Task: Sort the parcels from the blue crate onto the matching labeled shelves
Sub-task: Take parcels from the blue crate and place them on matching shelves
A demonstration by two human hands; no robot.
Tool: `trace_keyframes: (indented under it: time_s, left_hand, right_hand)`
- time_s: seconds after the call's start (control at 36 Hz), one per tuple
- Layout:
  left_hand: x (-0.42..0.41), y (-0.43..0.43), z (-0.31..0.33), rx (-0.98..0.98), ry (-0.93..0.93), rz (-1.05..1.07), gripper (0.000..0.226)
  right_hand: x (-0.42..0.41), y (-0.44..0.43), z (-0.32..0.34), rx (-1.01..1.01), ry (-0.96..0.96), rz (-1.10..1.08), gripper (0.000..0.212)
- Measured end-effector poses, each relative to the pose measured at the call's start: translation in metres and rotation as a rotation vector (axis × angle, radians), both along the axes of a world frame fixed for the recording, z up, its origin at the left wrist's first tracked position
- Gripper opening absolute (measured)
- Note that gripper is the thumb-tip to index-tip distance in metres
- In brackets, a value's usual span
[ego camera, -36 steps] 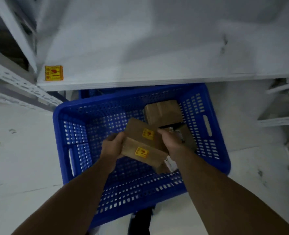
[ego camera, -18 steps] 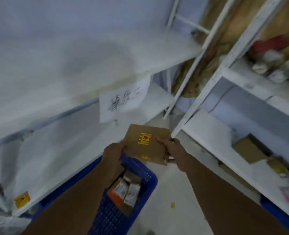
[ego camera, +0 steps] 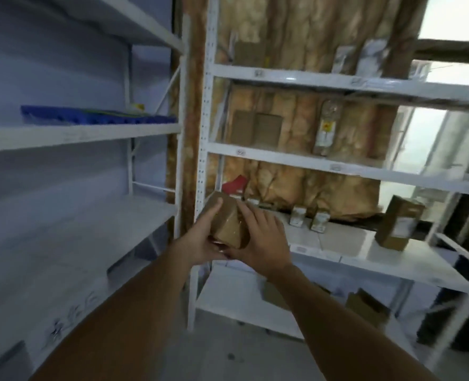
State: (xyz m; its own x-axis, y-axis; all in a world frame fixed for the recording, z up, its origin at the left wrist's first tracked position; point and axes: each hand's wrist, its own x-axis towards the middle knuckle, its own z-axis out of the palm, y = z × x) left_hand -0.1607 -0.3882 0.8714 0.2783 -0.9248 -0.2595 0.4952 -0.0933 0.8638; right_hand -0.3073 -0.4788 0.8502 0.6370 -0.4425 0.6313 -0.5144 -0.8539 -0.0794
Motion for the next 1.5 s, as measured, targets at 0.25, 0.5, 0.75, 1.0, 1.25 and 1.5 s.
trace_keyframes:
  time_s: [0.25,0.5,0.75,1.0,1.25,1.5]
  left_hand:
    - [-0.124,-0.021,0.107,-0.040,-0.303,-0.068,0.065]
    - [-0.189,-0.018,0.144,-0.063,-0.527,-0.143,0.062]
    - [-0.228,-0.011,0.143,-0.300,-0.489,-0.008,0.044]
    - [-0.250,-0.010,0.158,-0.428,-0.463,0.074,0.072]
    - [-0.259,-0.002,0.152,-0.370,-0.454,-0.045,0.118]
    - [-0.283,-0.012,0.149,-0.306,-0.594,-0.071,0.083]
  right_hand:
    - [-0.147,-0.016,0.083,-0.098,0.040,0.156,0.107]
    - [-0.231,-0.012,0.118,-0.299,0.115,0.283,0.094]
    - [-0.273,-0.007,0.149,-0.338,0.063,0.223,0.082]
    - [-0.278,-0.007,0.173,1.004,-0.618,0.321,0.083]
    - [-0.307,-0.027,0.164,1.271,-0.508,0.428,0.096]
    - [-0.343,-0.038,0.162,1.213,-0.529,0.388,0.095]
